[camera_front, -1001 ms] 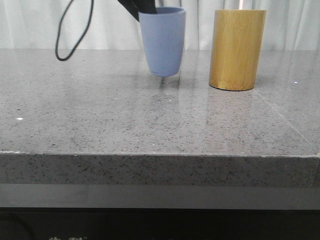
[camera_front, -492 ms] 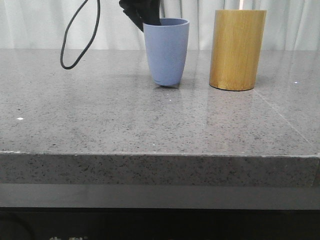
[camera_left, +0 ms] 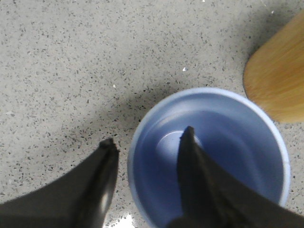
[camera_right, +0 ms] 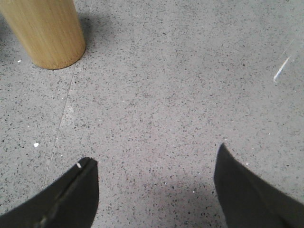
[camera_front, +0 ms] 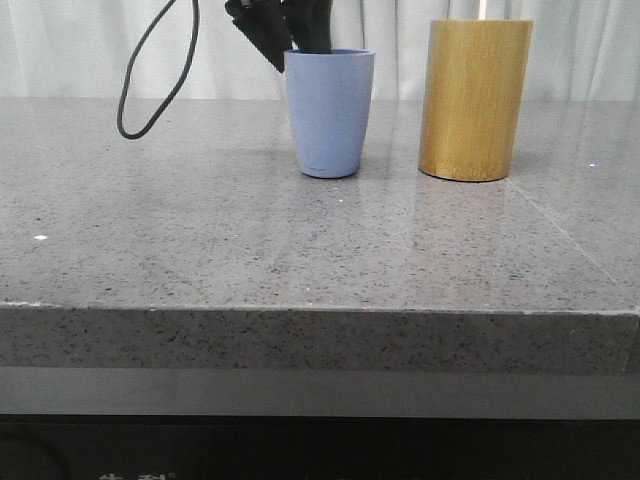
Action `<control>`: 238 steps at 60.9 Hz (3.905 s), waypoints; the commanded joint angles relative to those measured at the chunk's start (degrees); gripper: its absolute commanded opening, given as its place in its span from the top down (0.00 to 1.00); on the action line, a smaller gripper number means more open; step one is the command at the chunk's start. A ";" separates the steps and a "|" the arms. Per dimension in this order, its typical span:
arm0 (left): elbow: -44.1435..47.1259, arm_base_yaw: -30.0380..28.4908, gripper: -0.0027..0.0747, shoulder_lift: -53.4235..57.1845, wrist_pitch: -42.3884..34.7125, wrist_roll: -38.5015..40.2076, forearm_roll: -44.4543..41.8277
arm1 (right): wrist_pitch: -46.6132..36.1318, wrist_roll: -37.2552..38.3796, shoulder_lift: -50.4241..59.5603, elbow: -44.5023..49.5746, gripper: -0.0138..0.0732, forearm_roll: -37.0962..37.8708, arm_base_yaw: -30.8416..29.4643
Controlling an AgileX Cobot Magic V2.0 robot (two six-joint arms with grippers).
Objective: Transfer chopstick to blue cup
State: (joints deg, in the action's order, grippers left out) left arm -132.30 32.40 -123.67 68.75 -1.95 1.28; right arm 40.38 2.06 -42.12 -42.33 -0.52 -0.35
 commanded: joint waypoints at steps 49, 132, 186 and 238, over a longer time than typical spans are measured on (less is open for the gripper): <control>-2.72 0.16 0.52 17.90 3.40 -1.66 1.73 | -4.83 -0.74 0.00 -1.94 0.24 -1.08 -0.41; 72.96 -2.46 0.52 68.12 -40.01 -3.17 4.67 | -15.38 -5.08 -22.70 -21.60 0.24 -12.57 7.62; 72.96 -2.46 0.52 67.78 -40.01 -3.17 4.67 | -11.11 -5.08 -59.15 -62.11 0.36 -21.79 8.26; 72.96 -2.46 0.52 67.78 -39.90 -3.17 4.67 | -9.57 -5.21 -53.98 -62.64 0.91 -17.57 8.26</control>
State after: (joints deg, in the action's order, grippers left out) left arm -57.88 30.05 -56.49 33.21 -5.00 5.23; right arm 34.44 -2.83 -101.76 -102.91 -18.84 7.79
